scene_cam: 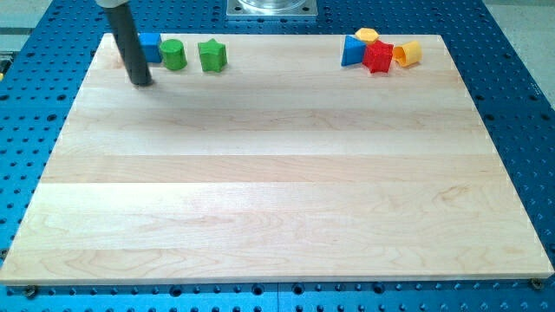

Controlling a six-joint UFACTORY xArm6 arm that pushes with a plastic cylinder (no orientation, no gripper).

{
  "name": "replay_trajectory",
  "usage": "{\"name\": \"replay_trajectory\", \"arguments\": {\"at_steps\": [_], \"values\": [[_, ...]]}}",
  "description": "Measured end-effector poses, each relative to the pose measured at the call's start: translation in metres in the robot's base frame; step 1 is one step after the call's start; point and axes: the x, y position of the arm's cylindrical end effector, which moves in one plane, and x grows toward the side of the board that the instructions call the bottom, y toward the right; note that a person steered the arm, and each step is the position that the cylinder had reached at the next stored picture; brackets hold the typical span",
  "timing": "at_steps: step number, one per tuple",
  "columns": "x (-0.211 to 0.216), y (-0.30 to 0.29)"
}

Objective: Move the green star diagonally to the triangle

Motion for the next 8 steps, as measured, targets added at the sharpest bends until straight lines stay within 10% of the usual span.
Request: {"name": "replay_trajectory", "arguments": {"at_steps": [6, 8], "values": [[-0.054, 0.055], [-0.037, 0.222]]}}
